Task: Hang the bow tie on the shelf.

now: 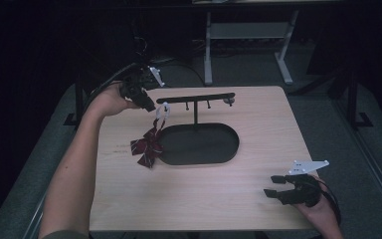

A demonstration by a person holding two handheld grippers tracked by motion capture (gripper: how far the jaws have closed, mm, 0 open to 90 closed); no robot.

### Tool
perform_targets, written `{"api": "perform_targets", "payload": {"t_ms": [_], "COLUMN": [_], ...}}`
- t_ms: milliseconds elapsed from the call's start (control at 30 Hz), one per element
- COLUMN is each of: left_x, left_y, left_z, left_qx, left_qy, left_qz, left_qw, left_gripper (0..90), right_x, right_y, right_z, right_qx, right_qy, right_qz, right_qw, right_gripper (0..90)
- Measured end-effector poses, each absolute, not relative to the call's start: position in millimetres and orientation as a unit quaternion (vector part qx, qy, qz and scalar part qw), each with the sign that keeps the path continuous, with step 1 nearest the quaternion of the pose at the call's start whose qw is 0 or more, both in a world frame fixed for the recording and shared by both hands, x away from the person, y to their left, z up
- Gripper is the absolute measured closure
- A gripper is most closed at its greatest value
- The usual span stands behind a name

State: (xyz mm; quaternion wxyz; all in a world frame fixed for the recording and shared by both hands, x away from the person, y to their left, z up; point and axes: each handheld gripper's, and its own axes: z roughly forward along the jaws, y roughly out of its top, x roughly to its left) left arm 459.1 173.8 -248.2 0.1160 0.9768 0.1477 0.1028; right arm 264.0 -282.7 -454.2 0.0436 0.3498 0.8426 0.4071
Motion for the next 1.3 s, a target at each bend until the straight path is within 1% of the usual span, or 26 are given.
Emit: {"api": "perform_targets", "payload": {"t_ms": [367,600,900,1300], "left_x": [449.5,444.3,435.7,422.7], "left_y": [181.5,186.6,190.7,197.2], "left_z": [-251.5,-254.9,-259.2,-263.2], "left_qx": [0.976,0.977,0.976,0.974], "left_qy": [0.145,0.143,0.146,0.150], "left_qz": [0.098,0.094,0.088,0.092], "left_qw": [0.127,0.129,0.138,0.145], "left_gripper": [75.2,71.3,68.9,61.5], "right_x": [264.5,264.5,264.7,265.1], "right_y": [-282.9,-282.5,-283.1,-282.2], "right_z": [-454.3,-454.4,-454.5,-454.7], "right_qx": [0.348,0.352,0.350,0.347], "right_qy": [0.844,0.842,0.842,0.844], "right_qz": [0.406,0.407,0.407,0.406], "right_qw": [0.045,0.042,0.043,0.044], "right_gripper": [36.5,36.5,36.5,36.5]}}
